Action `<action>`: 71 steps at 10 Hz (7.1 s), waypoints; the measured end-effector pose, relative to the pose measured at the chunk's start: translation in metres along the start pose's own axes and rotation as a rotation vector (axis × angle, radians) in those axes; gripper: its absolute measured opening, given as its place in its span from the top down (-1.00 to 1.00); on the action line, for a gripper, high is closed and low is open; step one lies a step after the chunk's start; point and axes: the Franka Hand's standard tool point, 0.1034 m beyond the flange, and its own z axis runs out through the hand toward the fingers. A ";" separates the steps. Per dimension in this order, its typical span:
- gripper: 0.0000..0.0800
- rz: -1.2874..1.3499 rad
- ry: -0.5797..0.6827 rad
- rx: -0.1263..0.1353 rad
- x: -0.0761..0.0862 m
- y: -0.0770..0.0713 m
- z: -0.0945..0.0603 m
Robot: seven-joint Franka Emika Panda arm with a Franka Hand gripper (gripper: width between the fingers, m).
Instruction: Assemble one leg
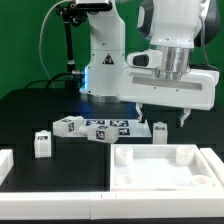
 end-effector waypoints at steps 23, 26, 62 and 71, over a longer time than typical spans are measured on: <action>-0.62 0.242 -0.689 0.158 0.041 0.015 0.000; -0.62 0.195 -0.680 0.173 0.036 -0.002 0.002; -0.57 0.134 -0.912 0.176 -0.022 0.033 0.011; -0.62 0.128 -1.013 0.153 -0.083 0.029 0.026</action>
Offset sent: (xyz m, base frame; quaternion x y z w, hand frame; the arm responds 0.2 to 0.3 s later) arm 0.0169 0.0170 -0.0049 0.0704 -0.2697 0.0799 0.9570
